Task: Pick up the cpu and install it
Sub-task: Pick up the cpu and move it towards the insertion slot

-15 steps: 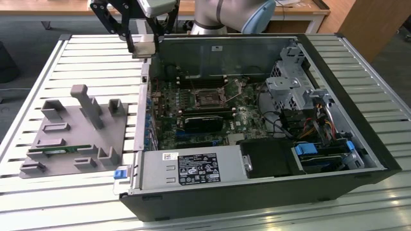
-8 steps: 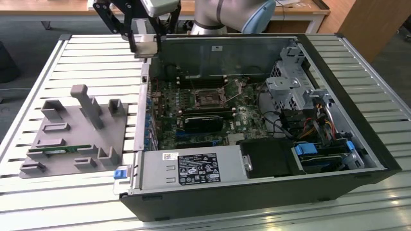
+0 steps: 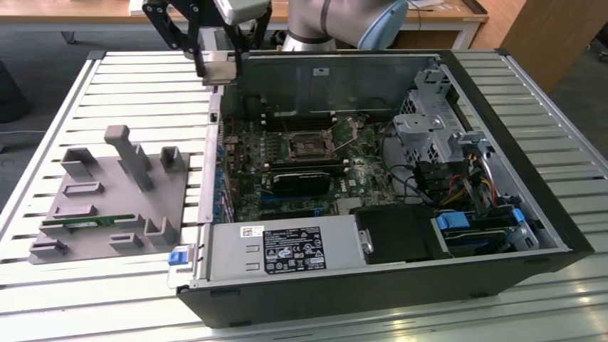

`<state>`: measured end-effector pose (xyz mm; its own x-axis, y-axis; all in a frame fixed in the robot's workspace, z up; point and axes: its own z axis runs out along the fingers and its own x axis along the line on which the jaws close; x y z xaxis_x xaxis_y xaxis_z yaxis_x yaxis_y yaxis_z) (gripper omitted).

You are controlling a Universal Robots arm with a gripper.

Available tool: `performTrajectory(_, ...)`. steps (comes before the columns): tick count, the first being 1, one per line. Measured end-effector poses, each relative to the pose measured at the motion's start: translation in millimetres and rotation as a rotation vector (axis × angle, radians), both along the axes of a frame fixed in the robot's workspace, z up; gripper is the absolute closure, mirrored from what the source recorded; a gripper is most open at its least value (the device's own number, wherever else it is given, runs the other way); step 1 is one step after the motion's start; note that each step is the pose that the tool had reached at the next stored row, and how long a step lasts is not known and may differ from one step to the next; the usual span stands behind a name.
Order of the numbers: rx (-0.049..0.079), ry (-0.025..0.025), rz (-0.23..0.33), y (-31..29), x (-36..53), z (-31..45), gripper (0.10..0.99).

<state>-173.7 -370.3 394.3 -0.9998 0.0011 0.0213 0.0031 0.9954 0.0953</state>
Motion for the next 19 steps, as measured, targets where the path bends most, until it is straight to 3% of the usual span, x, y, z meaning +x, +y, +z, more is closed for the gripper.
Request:
performTrajectory(10,0.000,0.0000,0.000,1.1,5.3,-0.1,0.549)
performTrajectory(19,0.000,0.0000,0.000,3.4,18.8,-0.5,0.549)
